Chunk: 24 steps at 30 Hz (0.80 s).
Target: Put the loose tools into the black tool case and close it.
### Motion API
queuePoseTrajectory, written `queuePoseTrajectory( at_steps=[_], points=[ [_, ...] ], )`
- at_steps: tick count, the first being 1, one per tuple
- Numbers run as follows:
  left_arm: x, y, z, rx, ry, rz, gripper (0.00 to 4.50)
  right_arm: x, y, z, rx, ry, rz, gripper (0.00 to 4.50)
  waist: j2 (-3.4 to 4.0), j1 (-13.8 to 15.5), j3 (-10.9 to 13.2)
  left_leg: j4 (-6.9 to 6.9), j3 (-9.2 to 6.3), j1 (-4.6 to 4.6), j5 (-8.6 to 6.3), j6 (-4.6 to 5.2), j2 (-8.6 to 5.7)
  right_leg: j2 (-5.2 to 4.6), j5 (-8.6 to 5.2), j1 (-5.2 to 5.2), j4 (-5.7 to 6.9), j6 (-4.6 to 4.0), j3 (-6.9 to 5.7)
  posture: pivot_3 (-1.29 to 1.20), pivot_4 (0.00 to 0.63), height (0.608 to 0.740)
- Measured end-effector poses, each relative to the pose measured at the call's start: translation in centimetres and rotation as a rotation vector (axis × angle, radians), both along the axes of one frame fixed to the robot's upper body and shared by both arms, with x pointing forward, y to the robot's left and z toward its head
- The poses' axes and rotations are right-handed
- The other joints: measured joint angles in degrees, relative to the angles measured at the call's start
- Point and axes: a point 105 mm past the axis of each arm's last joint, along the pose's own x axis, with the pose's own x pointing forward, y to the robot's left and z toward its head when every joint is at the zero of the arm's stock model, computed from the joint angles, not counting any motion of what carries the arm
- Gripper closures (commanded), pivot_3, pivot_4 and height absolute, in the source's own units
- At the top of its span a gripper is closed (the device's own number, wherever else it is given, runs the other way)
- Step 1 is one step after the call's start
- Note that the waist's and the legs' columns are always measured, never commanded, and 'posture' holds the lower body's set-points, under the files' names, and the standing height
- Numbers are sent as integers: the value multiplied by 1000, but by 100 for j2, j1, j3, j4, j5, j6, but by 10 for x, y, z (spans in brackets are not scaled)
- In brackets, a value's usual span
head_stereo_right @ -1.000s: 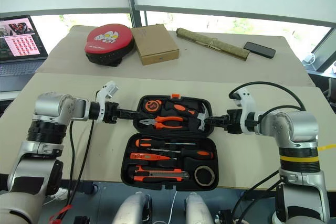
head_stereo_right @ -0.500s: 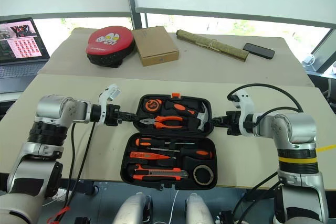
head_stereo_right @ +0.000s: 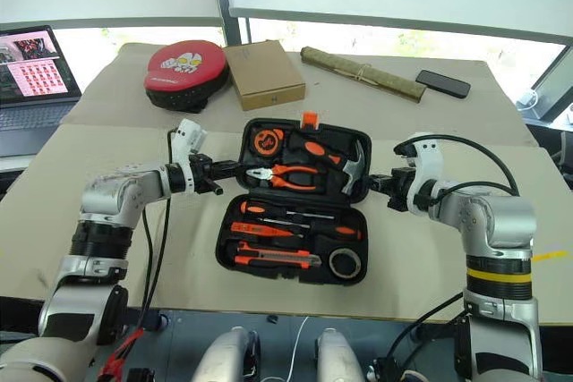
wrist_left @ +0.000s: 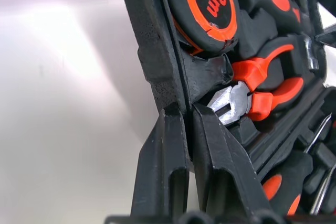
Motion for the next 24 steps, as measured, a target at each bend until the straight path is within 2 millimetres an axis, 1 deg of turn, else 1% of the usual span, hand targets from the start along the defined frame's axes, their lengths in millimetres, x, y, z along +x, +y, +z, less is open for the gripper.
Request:
queuePoseTrajectory(
  at_steps=[3, 8, 9, 11, 19, 21, 23, 24],
  points=[
    [-5, 0, -1, 26, -93, 2, 4469, -2, 0, -1, -65, -106, 20, 4498, 0, 0, 0, 1, 0, -3, 0, 1, 0, -1, 1, 0, -4, 1, -1, 0, 150, 740],
    [-9, 1, -3, 48, -181, 13, 4469, -6, 0, -2, -151, -240, 45, 4498, 0, -1, 0, 4, 0, -2, -1, 1, 0, -1, 4, 2, -3, 7, -1, 0, 150, 740],
    [-12, 1, -3, 60, -212, 15, 4469, -9, -1, -2, -173, -272, 49, 4498, 0, -1, 0, 2, 0, -2, -1, 1, 0, -1, 4, 3, -5, 6, -1, 0, 150, 740],
    [-20, 2, -4, 92, -307, 18, 4469, -21, 0, -4, -231, -364, 73, 4498, 0, 2, 0, -2, -1, -1, -3, 4, 1, -1, 4, 3, -9, 7, -1, 0, 150, 740],
    [-29, 3, -5, 196, -512, 41, 4469, -44, 2, -9, -344, -523, 126, 4498, 0, -3, 0, 0, 1, 12, -3, 4, 1, 0, 4, 12, -5, 6, -1, 0, 150, 740],
    [-32, 5, -6, 226, -571, 55, 4469, -50, 3, -10, -400, -580, 146, 4498, 0, -4, 0, 0, 2, 13, -3, 4, 1, 0, 4, 12, -5, 6, 1, 0, 150, 740],
    [-39, 8, -5, 281, -672, 65, 4469, -62, 4, -12, -519, -674, 201, 4498, 0, -3, 0, -1, 3, 12, -3, 4, 1, 0, 4, 11, -7, 6, 1, 0, 150, 740],
    [-40, 9, -5, 296, -698, 66, 4469, -66, 5, -12, -547, -697, 217, 4498, 0, 0, 0, -1, 4, 12, -3, 4, 1, -1, 4, 10, -7, 6, 1, 0, 150, 740]
  ],
)
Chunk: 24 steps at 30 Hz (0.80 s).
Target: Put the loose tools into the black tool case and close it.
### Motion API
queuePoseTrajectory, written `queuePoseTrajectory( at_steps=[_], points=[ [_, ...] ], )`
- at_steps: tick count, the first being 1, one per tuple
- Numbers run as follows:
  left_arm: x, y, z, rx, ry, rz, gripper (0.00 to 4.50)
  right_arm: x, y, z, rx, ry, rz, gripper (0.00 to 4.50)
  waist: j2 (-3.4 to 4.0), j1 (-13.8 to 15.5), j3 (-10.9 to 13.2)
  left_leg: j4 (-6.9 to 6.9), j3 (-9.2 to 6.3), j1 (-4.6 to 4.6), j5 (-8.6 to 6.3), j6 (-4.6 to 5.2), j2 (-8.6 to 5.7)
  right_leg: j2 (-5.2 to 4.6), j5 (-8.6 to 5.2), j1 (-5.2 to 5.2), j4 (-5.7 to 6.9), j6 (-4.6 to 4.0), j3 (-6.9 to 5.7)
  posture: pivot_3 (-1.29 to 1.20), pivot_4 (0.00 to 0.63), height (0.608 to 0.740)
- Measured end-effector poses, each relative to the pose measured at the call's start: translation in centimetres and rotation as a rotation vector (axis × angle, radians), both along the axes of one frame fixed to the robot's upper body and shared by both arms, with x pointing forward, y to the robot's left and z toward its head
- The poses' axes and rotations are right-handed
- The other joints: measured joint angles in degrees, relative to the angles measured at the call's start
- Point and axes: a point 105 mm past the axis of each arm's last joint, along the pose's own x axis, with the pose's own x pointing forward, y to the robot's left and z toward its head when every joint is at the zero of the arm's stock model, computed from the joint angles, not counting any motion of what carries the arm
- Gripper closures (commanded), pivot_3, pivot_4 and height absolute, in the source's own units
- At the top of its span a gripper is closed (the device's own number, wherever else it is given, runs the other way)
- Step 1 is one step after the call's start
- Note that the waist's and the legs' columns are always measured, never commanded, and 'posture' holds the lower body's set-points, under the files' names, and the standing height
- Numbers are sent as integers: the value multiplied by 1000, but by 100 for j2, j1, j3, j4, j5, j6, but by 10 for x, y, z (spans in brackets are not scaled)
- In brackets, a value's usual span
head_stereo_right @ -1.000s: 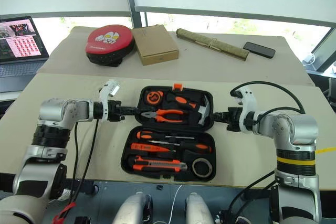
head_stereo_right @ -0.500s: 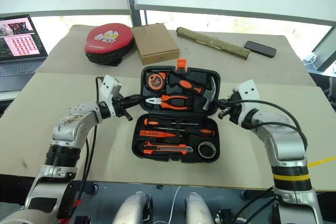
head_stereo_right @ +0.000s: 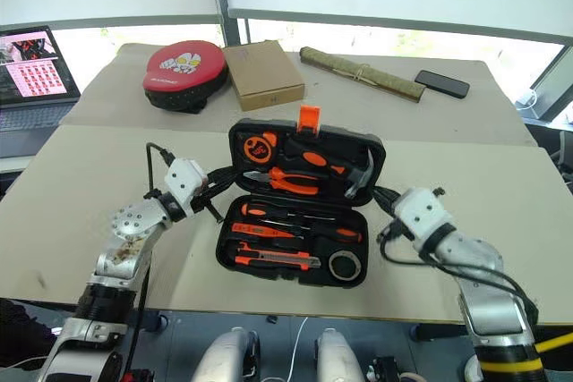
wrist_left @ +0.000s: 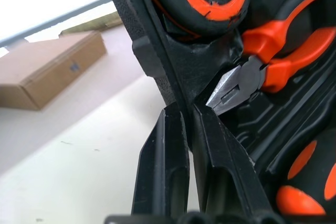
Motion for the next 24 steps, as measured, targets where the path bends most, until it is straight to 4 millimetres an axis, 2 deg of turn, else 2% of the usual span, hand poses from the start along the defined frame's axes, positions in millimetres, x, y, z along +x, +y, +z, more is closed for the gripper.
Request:
queuePoseTrajectory(
  at_steps=[1, 3, 4, 6, 8, 11, 13, 15, 17, 18, 19, 21, 24],
  points=[
    [-2, 2, 1, 30, -45, 8, 4469, -6, 1, -2, -57, -41, 22, 4498, -1, 0, 0, 1, 0, 0, 0, 0, 0, 0, 0, 1, 1, 0, 0, 0, 150, 740],
    [-7, 6, -1, 53, -78, 15, 3705, -16, 3, -6, -140, -107, 58, 4500, 0, 2, 0, 1, 3, 7, 0, -1, 0, -2, 0, 7, 2, 0, 1, 0, 150, 740],
    [-9, 8, -5, 63, -73, 18, 3518, -21, 5, -7, -182, -142, 82, 4500, 0, 2, 0, 1, 4, 7, 0, -1, 0, -2, 0, 6, 2, 0, 1, 0, 150, 740],
    [-15, 15, -9, 70, -78, 30, 2638, -34, 5, -13, -275, -206, 132, 3729, 0, -1, 0, 0, 5, 9, 0, -1, 1, -2, 0, 7, 1, 0, 1, 0, 150, 740],
    [-21, 23, -12, 81, -74, 51, 1940, -50, 2, -18, -354, -245, 184, 3183, 0, -1, 0, 0, 7, 12, 0, -1, 2, -3, 0, 8, 1, 1, 2, 0, 150, 740],
    [-35, 53, -22, 81, 7, 146, 664, -77, -11, -24, -401, -214, 193, 2045, -2, -24, 1, -6, 9, 17, 0, -1, 12, 1, -1, 10, 3, -1, 3, 0, 150, 740],
    [-46, 78, -4, 62, 40, 202, 97, -96, -20, -27, -341, -70, 146, 1546, -3, -18, 1, -5, 12, 25, 0, -2, 20, 1, -2, 17, 8, -4, 2, 0, 150, 740],
    [-51, 89, 14, 90, 53, 196, 0, -106, -21, -24, -261, 73, 124, 778, -2, -3, 0, -7, 27, 68, 0, -3, 28, -5, -6, 56, 7, -11, 7, 0, 150, 740],
    [-53, 96, 21, 124, 135, 160, 0, -125, -15, -26, -143, 307, 144, 778, 2, 36, -2, -20, 35, 152, -6, -9, 49, -7, -51, 131, -15, -53, 3, 0, 150, 740],
    [-52, 99, 18, 147, 196, 140, 0, -135, -7, -28, -103, 412, 186, 778, -5, 44, -2, -40, 41, 188, -26, -42, 56, -8, -73, 154, -32, -33, 4, 0, 150, 740],
    [-51, 102, 13, 154, 261, 115, 0, -145, 1, -30, -62, 506, 226, 1245, -8, 47, -5, -53, 41, 210, -30, -50, 73, -1, -66, 166, -59, -45, 0, 0, 150, 740],
    [-44, 99, 5, 164, 330, 58, 0, -149, 10, -29, -19, 588, 278, 1872, -24, 50, -13, -54, 38, 221, -31, -53, 81, -1, -63, 172, -62, -50, -2, 0, 150, 740],
    [-17, 93, 1, 259, 322, -16, 762, -144, 23, -28, -1, 647, 357, 2864, -60, 77, -27, -54, 59, 208, -29, -54, 78, 5, -52, 150, -68, -63, -3, 0, 150, 740]
  ],
)
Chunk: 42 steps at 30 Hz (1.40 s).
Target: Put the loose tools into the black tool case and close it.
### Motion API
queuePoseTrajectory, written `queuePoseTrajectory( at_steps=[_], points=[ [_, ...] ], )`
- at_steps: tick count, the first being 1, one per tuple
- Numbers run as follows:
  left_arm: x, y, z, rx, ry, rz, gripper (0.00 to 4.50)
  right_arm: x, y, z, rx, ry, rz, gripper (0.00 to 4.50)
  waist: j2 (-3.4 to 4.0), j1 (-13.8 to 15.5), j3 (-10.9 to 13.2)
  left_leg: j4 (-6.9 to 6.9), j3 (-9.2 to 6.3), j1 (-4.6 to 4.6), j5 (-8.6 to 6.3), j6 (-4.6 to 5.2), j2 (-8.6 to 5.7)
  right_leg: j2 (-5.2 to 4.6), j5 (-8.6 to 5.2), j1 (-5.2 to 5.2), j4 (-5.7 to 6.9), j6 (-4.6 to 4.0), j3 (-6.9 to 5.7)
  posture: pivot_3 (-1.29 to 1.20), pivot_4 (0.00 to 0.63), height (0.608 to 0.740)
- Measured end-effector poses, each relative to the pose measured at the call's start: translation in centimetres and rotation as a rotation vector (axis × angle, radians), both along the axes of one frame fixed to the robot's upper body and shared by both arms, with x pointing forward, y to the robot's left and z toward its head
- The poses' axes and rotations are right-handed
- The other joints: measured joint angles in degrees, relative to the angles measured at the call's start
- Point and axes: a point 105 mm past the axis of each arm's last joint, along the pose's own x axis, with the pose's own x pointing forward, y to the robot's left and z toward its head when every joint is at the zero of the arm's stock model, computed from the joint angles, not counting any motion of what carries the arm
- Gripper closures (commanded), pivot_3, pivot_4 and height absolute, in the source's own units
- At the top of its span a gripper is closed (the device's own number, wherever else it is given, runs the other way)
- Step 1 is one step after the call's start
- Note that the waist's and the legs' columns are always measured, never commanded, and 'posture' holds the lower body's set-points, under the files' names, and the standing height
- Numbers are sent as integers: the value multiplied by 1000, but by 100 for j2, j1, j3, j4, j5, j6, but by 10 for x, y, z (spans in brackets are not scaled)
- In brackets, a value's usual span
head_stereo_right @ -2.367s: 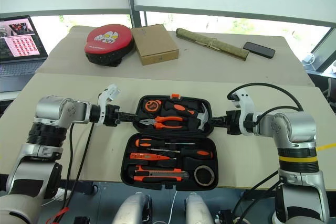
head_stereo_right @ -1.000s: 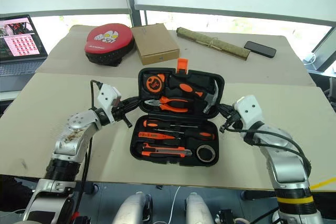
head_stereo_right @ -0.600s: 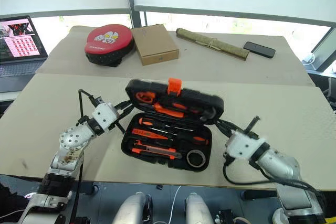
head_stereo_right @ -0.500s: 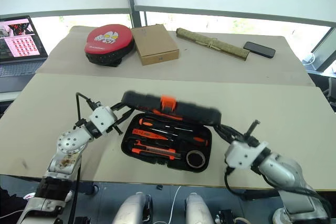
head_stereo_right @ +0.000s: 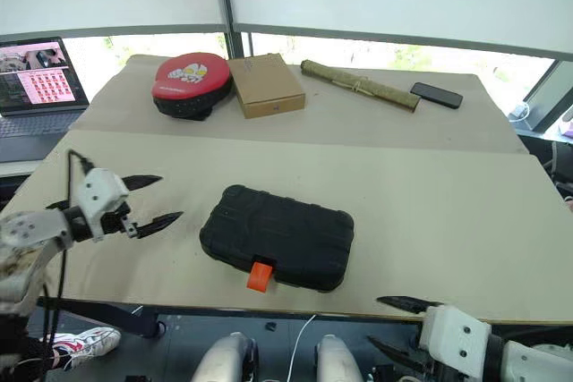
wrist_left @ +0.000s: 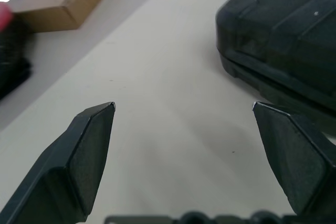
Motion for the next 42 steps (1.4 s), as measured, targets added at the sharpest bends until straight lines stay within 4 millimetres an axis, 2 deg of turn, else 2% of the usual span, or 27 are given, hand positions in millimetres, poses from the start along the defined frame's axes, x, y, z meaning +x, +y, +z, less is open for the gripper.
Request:
queuePoseTrajectory(
  at_steps=[1, 4, 5, 9, 14, 16, 19, 21, 23, 25, 27, 29, 33, 35, 37, 39, 42],
  points=[
    [7, -2, 1, 14, -9, -9, 1148, 1, 3, -2, 2, 18, 18, 3213, -7, 12, -5, 1, 7, -3, 2, 4, -12, 3, 2, 0, -1, 1, -6, 0, 150, 740],
    [35, -29, -1, 76, -26, -115, 2344, 10, 21, -6, 25, 49, 87, 4326, -19, 63, -12, 4, 15, -61, 28, 48, -18, 6, 43, -25, -2, -5, -4, 0, 150, 740],
    [39, -38, -3, 89, -30, -150, 2710, 13, 26, -7, 32, 55, 100, 4482, -19, 60, -12, 5, 15, -80, 28, 48, -20, 6, 53, -39, -1, 16, -2, 0, 150, 740],
    [51, -65, -14, 130, -30, -247, 4405, 23, 36, -18, 26, 90, 111, 4500, -21, 40, -12, 5, 5, -115, 18, 54, -23, 17, 56, -67, -2, 36, 0, 0, 150, 740],
    [55, -84, -20, 157, -36, -322, 4480, 45, 42, -28, 26, 83, 81, 4500, -21, 39, -11, 6, 5, -119, 16, 54, -25, 17, 55, -70, 4, 38, 0, 0, 150, 740],
    [54, -83, -21, 160, -26, -333, 4480, 56, 39, -31, 24, 81, 30, 4500, -23, 29, -10, 13, 5, -119, 16, 54, -25, 17, 56, -69, 7, 40, 0, 0, 150, 740],
    [46, -82, -22, 160, 25, -380, 4480, 86, 23, -33, -2, 17, -105, 4500, -22, 32, -10, 26, 9, -119, 17, 53, -25, 14, 59, -67, 9, 45, 0, 0, 150, 740],
    [35, -84, -23, 150, 72, -427, 4480, 112, 4, -29, -26, -47, -222, 4500, -21, 36, -10, 31, 10, -121, 16, 53, -26, 12, 60, -67, 11, 47, 2, 0, 150, 740],
    [23, -87, -26, 142, 109, -475, 4480, 129, -13, -23, -48, -99, -309, 4500, -15, 51, -8, 31, 10, -122, 16, 54, -28, 9, 59, -68, 14, 50, 3, 0, 150, 740],
    [13, -90, -27, 125, 140, -505, 4480, 137, -28, -19, -58, -123, -364, 4500, -14, 67, -8, 30, 6, -125, 16, 55, -26, 13, 59, -69, 14, 50, 0, 0, 150, 740],
    [10, -91, -23, 103, 168, -498, 4480, 139, -34, -19, -62, -127, -381, 4500, -13, 71, -8, 30, 3, -128, 16, 55, -26, 13, 59, -71, 15, 49, -3, 0, 150, 740],
    [12, -92, -11, 55, 173, -477, 4480, 136, -37, -20, -64, -120, -376, 4500, -13, 70, -8, 34, 1, -129, 16, 55, -27, 13, 58, -70, 16, 50, -3, 0, 150, 740],
    [21, -98, 30, -63, 173, -442, 4480, 119, -42, -21, -83, -58, -318, 4500, -12, 66, -7, 51, -5, -139, 14, 58, -28, 13, 57, -70, 18, 54, -5, 0, 150, 740],
    [21, -106, 47, -77, 147, -466, 4480, 111, -40, -17, -76, -37, -284, 4500, -9, 54, -7, 55, -6, -137, 12, 61, -28, 14, 57, -65, 18, 55, -5, 0, 150, 740],
    [16, -117, 54, -57, 122, -514, 4480, 102, -32, -12, -59, -8, -233, 4500, -1, 48, -9, 54, -6, -132, 10, 63, -28, 14, 57, -60, 17, 56, -5, 0, 150, 740],
    [9, -132, 50, -31, 127, -577, 4480, 93, -22, -7, -44, 20, -181, 4500, 2, 46, -11, 53, -6, -128, 10, 64, -28, 15, 57, -58, 17, 56, -4, 0, 150, 740],
    [1, -152, 28, 46, 145, -658, 4480, 88, -7, 2, -22, 21, -133, 4500, 1, 37, -10, 55, -6, -126, 10, 64, -28, 16, 57, -56, 17, 55, -2, 0, 150, 740]
  ],
)
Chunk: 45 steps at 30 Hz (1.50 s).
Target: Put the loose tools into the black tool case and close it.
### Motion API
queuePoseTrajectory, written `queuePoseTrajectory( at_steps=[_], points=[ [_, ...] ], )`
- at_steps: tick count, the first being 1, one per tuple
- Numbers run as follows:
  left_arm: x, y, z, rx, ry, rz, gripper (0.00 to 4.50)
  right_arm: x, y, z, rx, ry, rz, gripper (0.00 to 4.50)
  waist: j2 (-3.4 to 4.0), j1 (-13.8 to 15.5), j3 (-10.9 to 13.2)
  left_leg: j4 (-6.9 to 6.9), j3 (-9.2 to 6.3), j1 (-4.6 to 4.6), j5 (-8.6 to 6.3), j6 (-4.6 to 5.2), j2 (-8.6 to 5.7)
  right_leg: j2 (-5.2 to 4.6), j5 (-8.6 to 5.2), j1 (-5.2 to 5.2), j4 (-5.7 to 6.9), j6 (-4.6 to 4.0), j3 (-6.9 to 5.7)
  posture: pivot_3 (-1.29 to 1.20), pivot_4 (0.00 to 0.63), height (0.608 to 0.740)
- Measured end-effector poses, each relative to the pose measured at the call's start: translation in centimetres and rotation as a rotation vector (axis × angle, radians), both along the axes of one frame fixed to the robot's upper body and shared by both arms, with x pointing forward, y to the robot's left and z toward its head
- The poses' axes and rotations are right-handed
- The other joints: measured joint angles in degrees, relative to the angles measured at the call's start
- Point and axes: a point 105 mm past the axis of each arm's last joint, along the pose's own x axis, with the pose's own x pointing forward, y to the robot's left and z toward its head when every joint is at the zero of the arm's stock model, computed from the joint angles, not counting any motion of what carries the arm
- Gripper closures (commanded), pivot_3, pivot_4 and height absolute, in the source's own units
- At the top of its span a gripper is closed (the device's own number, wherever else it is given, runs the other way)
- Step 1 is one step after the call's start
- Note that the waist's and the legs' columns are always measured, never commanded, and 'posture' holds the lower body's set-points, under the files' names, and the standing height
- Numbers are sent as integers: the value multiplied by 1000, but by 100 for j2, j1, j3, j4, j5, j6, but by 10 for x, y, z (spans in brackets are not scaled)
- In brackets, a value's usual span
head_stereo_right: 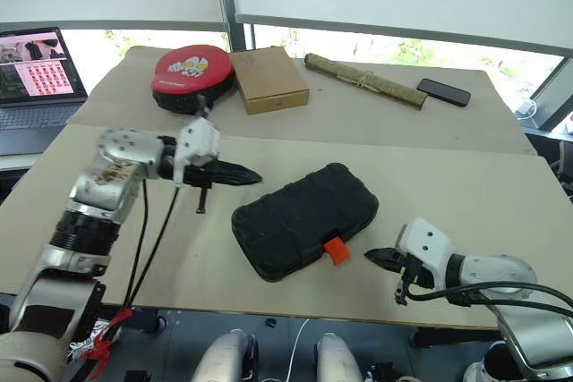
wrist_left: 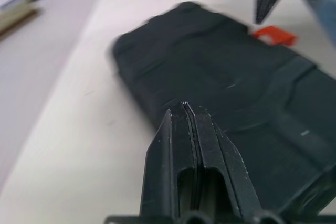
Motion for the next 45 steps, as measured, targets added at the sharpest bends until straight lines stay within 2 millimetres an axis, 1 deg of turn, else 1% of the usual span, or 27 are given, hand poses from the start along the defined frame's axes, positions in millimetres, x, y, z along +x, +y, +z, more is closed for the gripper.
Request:
queuePoseTrajectory(
  at_steps=[3, 4, 6, 8, 10, 19, 26, 29, 31, 36, 45],
  points=[
    [-1, -6, -20, 77, -13, -29, 4480, 3, 7, 6, 27, -3, -6, 4500, 0, -1, 0, 1, 0, 3, 0, 0, 0, 0, 0, 2, 0, -1, 1, 0, 150, 740],
    [-2, -8, -24, 80, -24, -41, 4480, 4, 10, 7, 34, -1, -5, 4500, 0, 7, 0, 0, -1, 2, 0, 0, -1, -1, 0, 2, 0, -1, 1, 0, 150, 740],
    [-2, -12, -25, 75, -53, -59, 4480, 6, 15, 9, 44, -5, -5, 4500, 0, 14, 0, 2, 0, 4, 0, 0, -2, -2, 0, 5, -2, -1, 1, 0, 150, 740],
    [-1, -15, -26, 66, -65, -65, 4480, 5, 20, 6, 48, 7, 0, 4500, 0, 35, 0, 3, -2, 5, 0, 1, -4, -4, 0, 10, -2, 0, 1, 0, 150, 740],
    [-1, -15, -26, 65, -66, -64, 4480, 5, 21, 3, 45, 15, -2, 4500, 0, 34, 0, 4, -1, 6, 0, 1, -4, -5, 0, 10, -2, 1, 1, 0, 150, 740],
    [1, -17, -27, 52, -69, -60, 4480, 0, 39, -18, 53, 67, 10, 4500, 1, -2, -1, 4, -2, 13, -1, 1, 0, 0, 0, 13, 0, 0, 2, 0, 150, 740],
    [1, -17, -27, 52, -72, -62, 4480, -4, 35, -34, 12, 89, -22, 4500, 1, 12, -1, 4, 0, 13, -1, 1, -2, -2, 0, 14, -1, 0, 3, 0, 150, 740],
    [0, -18, -27, 50, -72, -63, 4480, 0, 34, -37, 12, 77, -51, 4500, 1, 10, -1, 4, 0, 14, -1, 1, -1, -1, 0, 13, 0, 0, 3, 0, 150, 740],
    [0, -19, -28, 47, -70, -66, 4480, 3, 34, -38, 16, 66, -69, 4500, 1, 11, -1, 4, 0, 13, -1, 1, -1, -1, 0, 13, -1, 0, 2, 0, 150, 740],
    [-2, -27, -29, 41, -70, -89, 4480, 13, 42, -35, 81, 41, -104, 4500, 0, 12, -1, 4, -1, 12, -1, 1, -2, -1, 0, 12, -1, 0, 3, 0, 150, 740],
    [-8, -37, -32, 66, -121, -151, 4480, 17, 49, -36, 124, 32, -127, 4500, 1, -86, -1, 1, -1, 14, -1, 1, 5, 6, 0, 11, 0, -2, 4, 0, 150, 740]
  ],
)
